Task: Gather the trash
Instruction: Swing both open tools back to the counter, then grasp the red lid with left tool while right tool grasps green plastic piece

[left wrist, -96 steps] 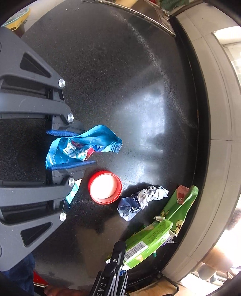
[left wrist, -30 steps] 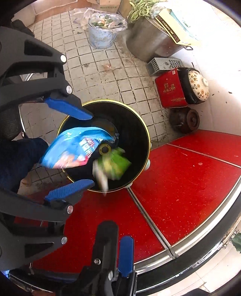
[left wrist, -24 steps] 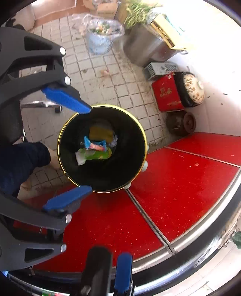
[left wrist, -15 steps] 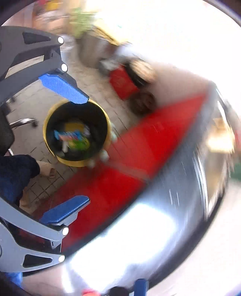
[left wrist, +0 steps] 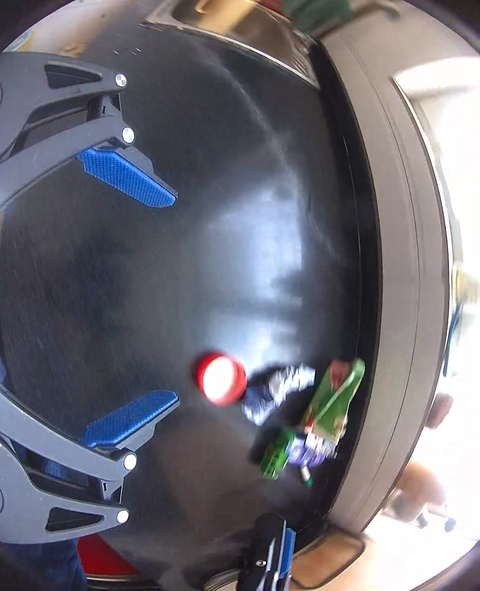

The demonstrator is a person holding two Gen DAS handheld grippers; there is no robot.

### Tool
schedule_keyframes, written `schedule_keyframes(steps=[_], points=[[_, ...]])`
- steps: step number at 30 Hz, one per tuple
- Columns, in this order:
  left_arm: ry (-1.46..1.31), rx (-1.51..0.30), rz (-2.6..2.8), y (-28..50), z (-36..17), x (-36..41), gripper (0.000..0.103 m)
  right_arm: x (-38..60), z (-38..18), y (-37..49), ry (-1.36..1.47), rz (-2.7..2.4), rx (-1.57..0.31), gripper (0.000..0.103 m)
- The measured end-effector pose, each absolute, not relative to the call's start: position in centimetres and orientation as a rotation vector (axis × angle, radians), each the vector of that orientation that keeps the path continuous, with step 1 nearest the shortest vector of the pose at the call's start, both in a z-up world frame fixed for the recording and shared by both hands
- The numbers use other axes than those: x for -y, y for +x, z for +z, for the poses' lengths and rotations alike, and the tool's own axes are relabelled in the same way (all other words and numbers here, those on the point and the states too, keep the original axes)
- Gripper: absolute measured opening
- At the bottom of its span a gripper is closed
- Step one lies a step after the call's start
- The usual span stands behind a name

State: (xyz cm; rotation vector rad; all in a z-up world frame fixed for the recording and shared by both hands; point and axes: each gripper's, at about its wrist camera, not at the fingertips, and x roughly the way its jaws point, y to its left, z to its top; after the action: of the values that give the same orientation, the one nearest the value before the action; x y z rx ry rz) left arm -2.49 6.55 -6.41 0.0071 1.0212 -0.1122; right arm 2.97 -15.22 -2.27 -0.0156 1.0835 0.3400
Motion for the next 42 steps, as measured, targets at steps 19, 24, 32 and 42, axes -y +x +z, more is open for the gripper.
schedule_keyframes(steps=[19, 24, 32, 42], points=[[0.137, -1.142, -0.179, 3.0, -12.1, 0.4, 0.097, 20.8, -8.2, 8.0, -0.014, 0.331, -1.144, 0.083], [0.106, -1.195, -0.167, 4.4, -15.4, 0.2, 0.097, 20.6, -12.1, 11.3, -0.075, 0.341, -1.210, 0.081], [0.132, -1.135, -0.170, 5.0, -15.9, 1.1, 0.096, 19.8, -15.6, 13.9, -0.171, 0.368, -1.255, 0.070], [0.165, -1.108, -0.200, 4.0, -14.7, 2.5, 0.049, 18.9, -15.0, 12.4, -0.187, 0.396, -1.218, 0.029]])
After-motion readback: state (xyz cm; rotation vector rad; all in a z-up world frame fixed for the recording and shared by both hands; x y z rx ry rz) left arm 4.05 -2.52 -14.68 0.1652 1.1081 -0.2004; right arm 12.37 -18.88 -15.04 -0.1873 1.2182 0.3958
